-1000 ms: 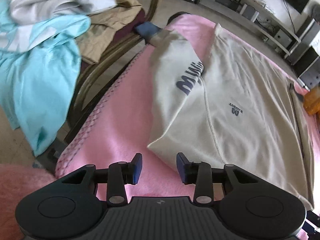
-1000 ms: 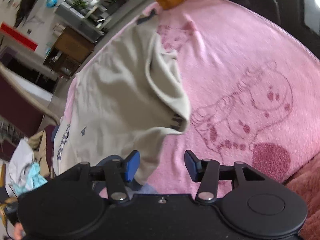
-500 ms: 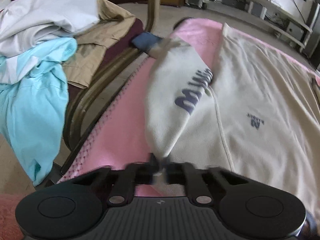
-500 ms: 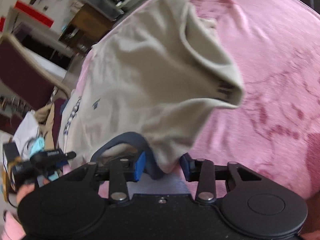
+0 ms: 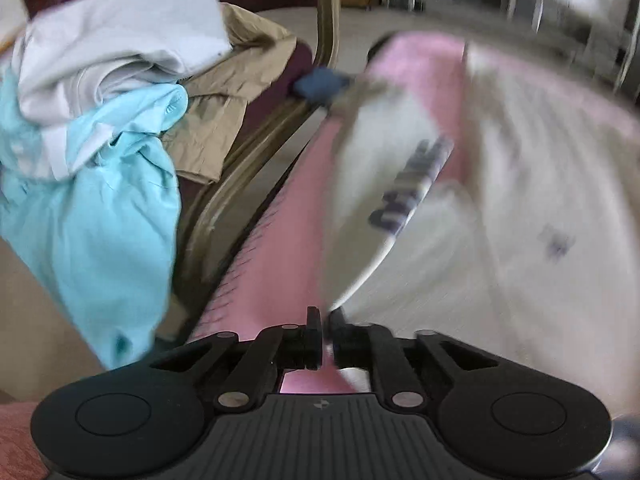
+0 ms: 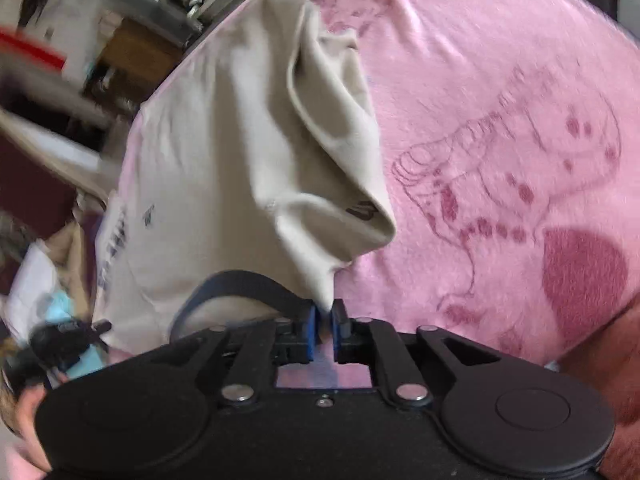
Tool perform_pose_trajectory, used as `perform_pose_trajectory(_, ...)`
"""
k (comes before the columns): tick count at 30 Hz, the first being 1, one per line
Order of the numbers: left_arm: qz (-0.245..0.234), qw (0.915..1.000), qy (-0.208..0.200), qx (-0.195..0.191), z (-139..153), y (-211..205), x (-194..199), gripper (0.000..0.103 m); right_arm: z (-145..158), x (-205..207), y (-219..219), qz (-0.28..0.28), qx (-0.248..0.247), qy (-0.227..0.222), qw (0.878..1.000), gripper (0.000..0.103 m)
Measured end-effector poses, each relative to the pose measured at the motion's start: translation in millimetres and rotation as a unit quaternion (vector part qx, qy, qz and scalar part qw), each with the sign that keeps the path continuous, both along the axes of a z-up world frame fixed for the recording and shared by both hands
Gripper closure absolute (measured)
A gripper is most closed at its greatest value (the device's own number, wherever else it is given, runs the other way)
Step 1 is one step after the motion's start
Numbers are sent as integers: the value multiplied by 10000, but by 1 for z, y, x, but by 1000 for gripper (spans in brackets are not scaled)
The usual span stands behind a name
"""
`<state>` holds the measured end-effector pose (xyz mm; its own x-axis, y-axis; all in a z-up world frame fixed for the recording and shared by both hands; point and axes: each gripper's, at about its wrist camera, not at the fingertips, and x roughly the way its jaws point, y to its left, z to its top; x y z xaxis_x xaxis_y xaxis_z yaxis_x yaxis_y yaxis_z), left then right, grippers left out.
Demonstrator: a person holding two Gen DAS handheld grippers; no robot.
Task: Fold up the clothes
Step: 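Lay the sweatshirt flat on the towel and open both grippers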
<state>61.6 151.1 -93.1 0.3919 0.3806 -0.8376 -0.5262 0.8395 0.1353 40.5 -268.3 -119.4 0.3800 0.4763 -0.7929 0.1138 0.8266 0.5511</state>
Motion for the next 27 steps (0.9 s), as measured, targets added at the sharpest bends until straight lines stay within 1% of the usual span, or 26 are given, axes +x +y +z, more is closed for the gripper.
perform_pose_trajectory(1, -34, 9999, -33, 103, 4, -3, -4, 86, 5, -1, 2, 100, -59, -73, 9999, 77)
perform_pose_trajectory(3, -103, 9994, -100, 310, 11, -9, -12, 79, 12, -4, 4, 237, -141, -171, 9995, 63)
perform_pose_trajectory(4, -152, 9991, -152, 373, 15, -12, -16, 71, 14, -5, 3, 281, -132, -143, 9994, 63)
perform_pose_trajectory(7, -395, 9978, -424, 320, 30, -25, -33, 76, 25, -10, -3, 261, -41, -52, 9996, 63)
perform_pose_trajectory(8, -476, 9971, -515, 302, 35, -29, -38, 82, 31, -13, -6, 235, 19, -134, 9996, 63)
perform_pose_trajectory(9, -633, 9959, -607, 241, 39, -34, -42, 82, 37, -15, -7, 195, 80, -257, 9994, 63)
perform_pose_trajectory(11, -1261, 9889, -782, -49, 41, -49, -39, 80, 49, -17, -9, 116, 124, -529, 9985, 72)
perform_pose_trajectory(12, -1577, 9840, -810, -159, 39, -58, -35, 77, 52, -13, -7, 79, 18, -707, 9975, 83)
perform_pose_trajectory(13, -1860, 9793, -773, -193, 34, -68, -28, 75, 55, -9, -6, 43, -89, -884, 9960, 85)
perform_pose_trajectory(14, -2101, 9751, -690, -147, 26, -78, -23, 75, 56, -4, -3, 21, -204, -1058, 9942, 85)
perform_pose_trajectory(16, -2426, 9690, -458, 64, 9, -93, -16, 75, 48, 9, 6, 58, -444, -1326, 9902, 85)
perform_pose_trajectory(17, -2576, 9655, -334, 185, 1, -100, -13, 75, 42, 15, 11, 70, -617, -1376, 9885, 84)
perform_pose_trajectory(18, -2698, 9621, -189, 333, -5, -104, -14, 75, 36, 17, 16, 154, -817, -1331, 9876, 84)
perform_pose_trajectory(21, -3021, 9500, 260, 741, -13, -112, -24, 75, 17, 18, 32, 552, -1486, -990, 9824, 84)
perform_pose_trajectory(22, -3029, 9487, 411, 804, -12, -112, -27, 75, 13, 15, 33, 656, -1673, -867, 9799, 87)
perform_pose_trajectory(23, -2974, 9500, 513, 805, -10, -110, -31, 75, 12, 13, 32, 670, -1742, -795, 9792, 86)
perform_pose_trajectory(24, -2914, 9517, 575, 776, -8, -107, -35, 76, 14, 10, 29, 585, -1682, -780, 9809, 86)
perform_pose_trajectory(26, -2770, 9579, 484, 589, 2, -98, -39, 80, 23, 5, 21, 414, -1521, -804, 9842, 86)
perform_pose_trajectory(27, -2689, 9614, 305, 492, 12, -94, -39, 79, 30, 3, 17, 327, -1373, -900, 9859, 85)
